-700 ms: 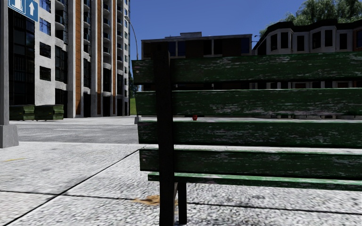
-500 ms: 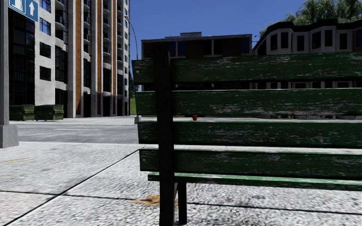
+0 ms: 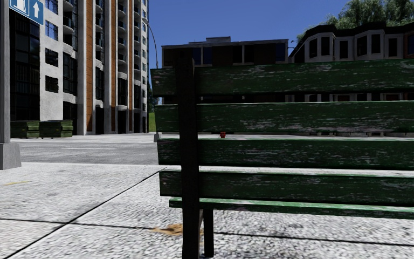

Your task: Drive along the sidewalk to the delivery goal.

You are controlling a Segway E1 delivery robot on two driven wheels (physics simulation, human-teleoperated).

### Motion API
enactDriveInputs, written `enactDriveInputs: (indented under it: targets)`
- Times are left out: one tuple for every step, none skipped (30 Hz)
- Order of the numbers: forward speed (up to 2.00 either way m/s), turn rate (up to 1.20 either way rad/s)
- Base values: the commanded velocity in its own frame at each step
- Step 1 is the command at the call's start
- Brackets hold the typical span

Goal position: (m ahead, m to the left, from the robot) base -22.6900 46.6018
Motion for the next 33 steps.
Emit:
enactDriveInputs:
  targets:
    - [0.00, 0.00]
    - [0.00, 0.00]
    - [0.00, 0.00]
    - [0.00, 0.00]
    - [0.00, 0.00]
    - [0.00, 0.00]
    - [0.00, 0.00]
    - [0.00, 0.00]
    - [0.00, 0.00]
    - [0.00, 0.11]
    - [0.00, 0.18]
    - [0.00, 0.18]
    - [0.00, 0.24]
    - [0.00, 0.26]
    - [0.00, 0.31]
    - [0.00, 0.35]
    - [0.00, 0.37]
    - [0.00, 0.37]
    - [0.00, 0.38]
    - [0.00, 0.38]
    - [0.00, 0.38]
    - [0.00, 0.38]
    - [0.00, 0.38]
    - [0.00, 0.38]
    - [0.00, 0.38]
    - [0.00, 0.38]
    - [0.00, 0.39]
    - [0.00, 0.41]
    - [0.00, 0.44]
    - [0.00, 0.46]
    - [0.00, 0.49]
    - [0.00, 0.52]
    - [0.00, 0.55]
